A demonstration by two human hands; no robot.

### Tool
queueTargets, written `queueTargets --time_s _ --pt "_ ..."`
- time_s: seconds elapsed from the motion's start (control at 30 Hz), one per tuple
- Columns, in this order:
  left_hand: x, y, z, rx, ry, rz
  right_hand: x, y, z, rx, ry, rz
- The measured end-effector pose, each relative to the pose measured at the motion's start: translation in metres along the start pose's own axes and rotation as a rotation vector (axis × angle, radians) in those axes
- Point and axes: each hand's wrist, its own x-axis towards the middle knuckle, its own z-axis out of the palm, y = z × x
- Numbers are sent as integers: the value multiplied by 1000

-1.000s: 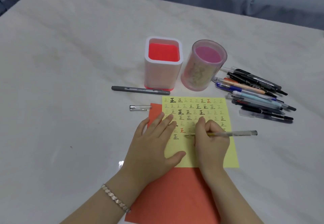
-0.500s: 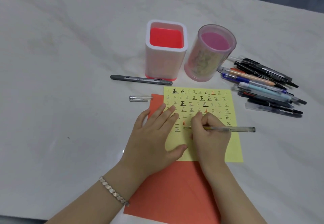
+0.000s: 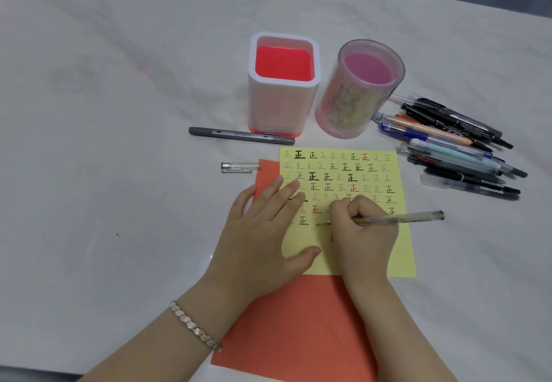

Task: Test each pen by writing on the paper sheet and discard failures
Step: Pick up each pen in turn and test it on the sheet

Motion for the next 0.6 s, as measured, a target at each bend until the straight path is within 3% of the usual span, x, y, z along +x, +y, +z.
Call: queueTargets --time_s 0.17,0.4,0.53,0.6 --pt "0 0 0 -10 -2 -8 1 -2 -8 69 -26 43" --pt "0 0 -1 -2 -17 -6 1 -13 -49 -59 -419 27" --pt "0 0 -2 -15 -39 6 -1 -17 -47 -228 -557 -22" --pt "0 0 -2 -21 -45 5 2 -14 -47 -245 -541 -10"
